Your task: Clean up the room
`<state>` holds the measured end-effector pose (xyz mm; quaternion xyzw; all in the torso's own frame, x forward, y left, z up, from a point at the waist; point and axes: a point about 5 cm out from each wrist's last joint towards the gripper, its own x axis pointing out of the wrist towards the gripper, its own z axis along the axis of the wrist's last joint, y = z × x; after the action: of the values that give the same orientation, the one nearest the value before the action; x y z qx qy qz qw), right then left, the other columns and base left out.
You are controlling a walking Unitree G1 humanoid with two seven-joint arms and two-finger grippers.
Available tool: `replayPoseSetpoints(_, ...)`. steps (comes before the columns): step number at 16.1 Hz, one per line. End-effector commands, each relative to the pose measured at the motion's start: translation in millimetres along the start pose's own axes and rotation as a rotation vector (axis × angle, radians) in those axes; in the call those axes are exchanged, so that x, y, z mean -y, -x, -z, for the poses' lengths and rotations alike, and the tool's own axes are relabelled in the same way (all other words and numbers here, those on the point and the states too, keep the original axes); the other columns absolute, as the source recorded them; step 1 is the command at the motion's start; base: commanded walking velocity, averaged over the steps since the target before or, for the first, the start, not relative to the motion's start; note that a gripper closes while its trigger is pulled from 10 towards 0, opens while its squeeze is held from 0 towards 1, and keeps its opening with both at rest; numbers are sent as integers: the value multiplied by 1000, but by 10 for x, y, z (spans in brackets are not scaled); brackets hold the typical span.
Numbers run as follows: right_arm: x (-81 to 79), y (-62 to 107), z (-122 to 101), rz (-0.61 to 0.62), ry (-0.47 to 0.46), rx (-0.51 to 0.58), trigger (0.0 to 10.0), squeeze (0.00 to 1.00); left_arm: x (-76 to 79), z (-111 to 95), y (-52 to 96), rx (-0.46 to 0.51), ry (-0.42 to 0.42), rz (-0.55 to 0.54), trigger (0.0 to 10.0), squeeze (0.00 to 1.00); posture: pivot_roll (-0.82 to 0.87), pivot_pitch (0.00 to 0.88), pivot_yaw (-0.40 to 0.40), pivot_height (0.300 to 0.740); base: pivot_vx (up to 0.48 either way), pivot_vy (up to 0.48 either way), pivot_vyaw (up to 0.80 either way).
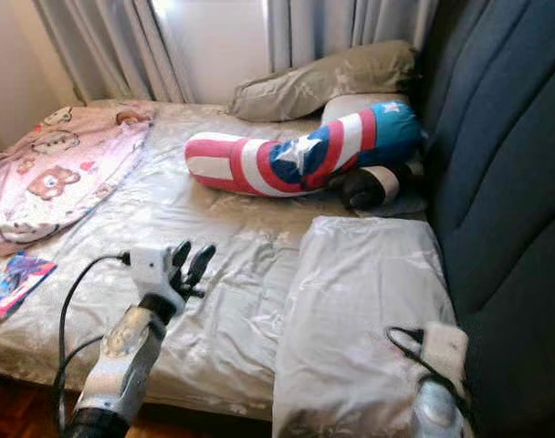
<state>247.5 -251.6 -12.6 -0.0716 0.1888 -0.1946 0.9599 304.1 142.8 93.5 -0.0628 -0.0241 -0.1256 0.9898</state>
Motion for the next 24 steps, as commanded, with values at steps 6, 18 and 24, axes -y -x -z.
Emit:
replayPoseSetpoints(6,-559,93,-22,-304,-23,-8,10000,0,-336,882,474,-399,-34,-128,10000,0,-9,0,2,740,0,0,0)
replayPoseSetpoints(18,-499,471,738,-291,-83,-462,10000,0,-327,1484,1059,-820,-63,-219,10000,0,-13,0,-6,740,0,0,0)
replayPoseSetpoints(24,-353,612,945,-239,-118,-544,10000,0,-384,1497,1117,-852,-92,-225,10000,0,-8,0,28,740,0,0,0)
